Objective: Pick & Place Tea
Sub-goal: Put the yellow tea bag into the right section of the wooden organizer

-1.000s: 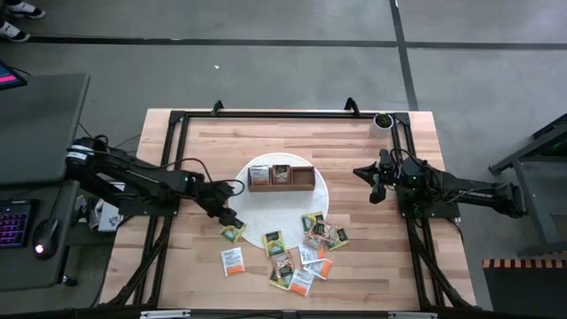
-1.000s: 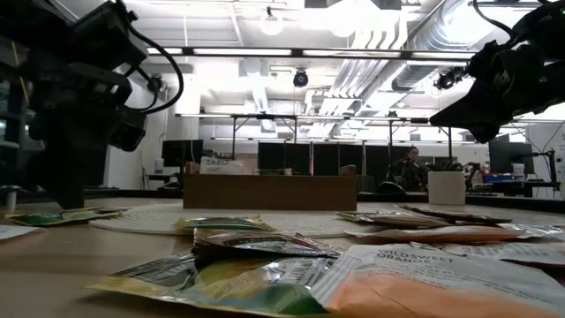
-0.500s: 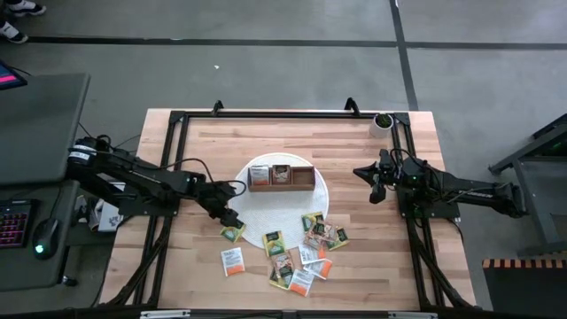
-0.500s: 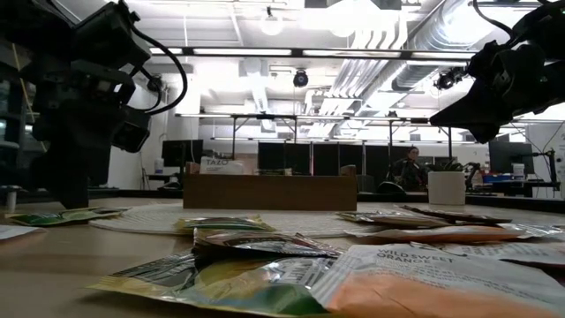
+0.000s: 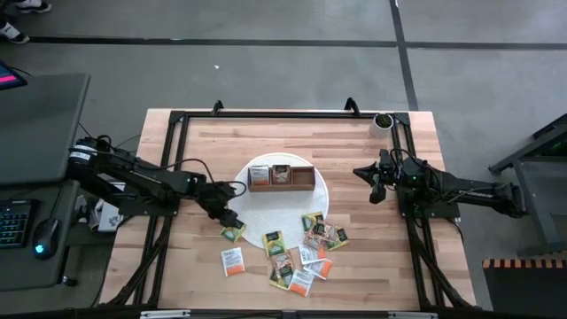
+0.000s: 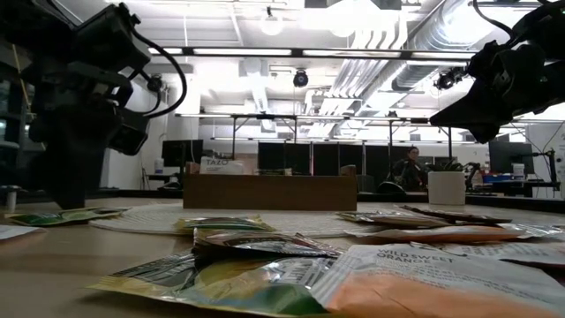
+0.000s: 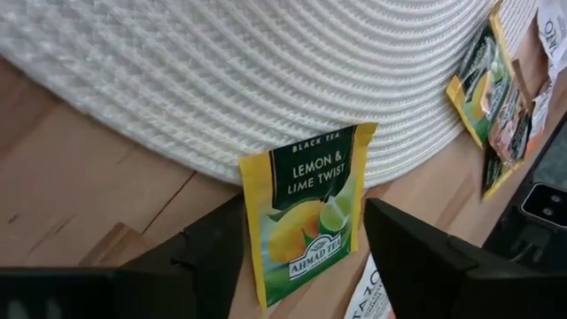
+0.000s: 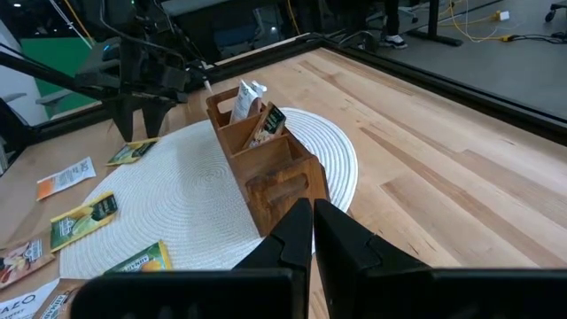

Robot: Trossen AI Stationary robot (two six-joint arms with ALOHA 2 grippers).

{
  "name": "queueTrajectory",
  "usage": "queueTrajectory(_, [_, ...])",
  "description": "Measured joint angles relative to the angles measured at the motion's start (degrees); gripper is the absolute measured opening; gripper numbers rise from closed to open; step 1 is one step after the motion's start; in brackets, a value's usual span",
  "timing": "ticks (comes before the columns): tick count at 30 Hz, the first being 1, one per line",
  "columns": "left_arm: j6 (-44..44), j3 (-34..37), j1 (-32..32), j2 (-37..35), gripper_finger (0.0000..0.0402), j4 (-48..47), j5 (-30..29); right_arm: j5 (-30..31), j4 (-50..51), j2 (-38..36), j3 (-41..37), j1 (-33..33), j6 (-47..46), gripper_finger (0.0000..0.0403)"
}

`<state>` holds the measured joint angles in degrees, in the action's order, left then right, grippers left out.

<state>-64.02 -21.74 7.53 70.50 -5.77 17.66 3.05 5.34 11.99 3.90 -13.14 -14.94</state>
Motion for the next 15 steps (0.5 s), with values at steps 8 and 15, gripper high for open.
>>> queueTrajectory(8, [-0.71,0.05,0.04,0.02,0.0180,-0.44,1.06,0.00,0.00,0.00,0.00,0.01,0.00,0.0012])
queueTrajectory(15, [-0.69,0.05,0.04,0.02,0.0155,-0.40,0.80,0.00,-0.01,0.00,0.00,0.01,0.00,0.0012])
